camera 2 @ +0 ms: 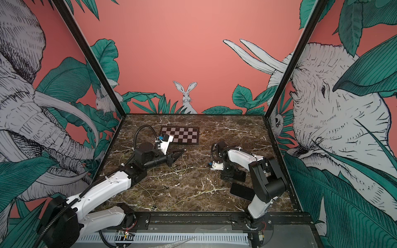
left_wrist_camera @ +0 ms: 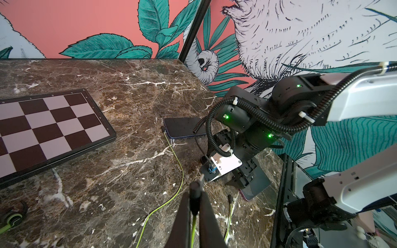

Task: Plug wired earphones into phones
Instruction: Pick up the phone at the center of the board.

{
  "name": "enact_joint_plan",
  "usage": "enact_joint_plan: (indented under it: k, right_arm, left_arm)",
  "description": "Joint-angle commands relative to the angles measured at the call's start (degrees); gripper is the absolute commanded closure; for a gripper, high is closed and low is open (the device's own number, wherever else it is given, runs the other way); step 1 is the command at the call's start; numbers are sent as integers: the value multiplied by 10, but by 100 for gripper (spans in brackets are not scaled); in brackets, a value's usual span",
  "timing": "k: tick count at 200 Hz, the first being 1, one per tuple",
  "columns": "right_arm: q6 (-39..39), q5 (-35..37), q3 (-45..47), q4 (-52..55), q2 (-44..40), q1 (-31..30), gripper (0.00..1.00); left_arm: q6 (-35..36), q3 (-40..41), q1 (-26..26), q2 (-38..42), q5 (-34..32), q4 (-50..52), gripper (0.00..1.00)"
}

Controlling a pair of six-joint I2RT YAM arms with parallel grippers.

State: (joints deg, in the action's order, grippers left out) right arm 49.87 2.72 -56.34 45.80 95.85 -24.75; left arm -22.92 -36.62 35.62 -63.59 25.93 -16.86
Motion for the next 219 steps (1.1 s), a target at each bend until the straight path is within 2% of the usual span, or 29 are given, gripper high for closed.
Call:
enact_joint_plan:
  k: [1,81,147,170,197,219]
  right_arm:
    - [19,-7,-5,6,22,12,7]
    - [25,-11,-2,3,50,27,9]
    - [18,-10,12,-14,56,25,23]
    - [18,-14,20,-27,50,22,31]
    - [11,-21,19,-40,34,21,33]
    - [6,-51,25,-64,-15,20,33]
  left_arm:
    - [-6,-9,3,11,4,-14,100]
    - [-5,-9,3,5,3,-14,100]
    - [-5,-9,3,5,2,-12,100]
    - [-5,-10,3,5,0,-11,100]
    - [0,-11,3,10,-7,-5,100]
    - [6,-12,3,14,-16,3,100]
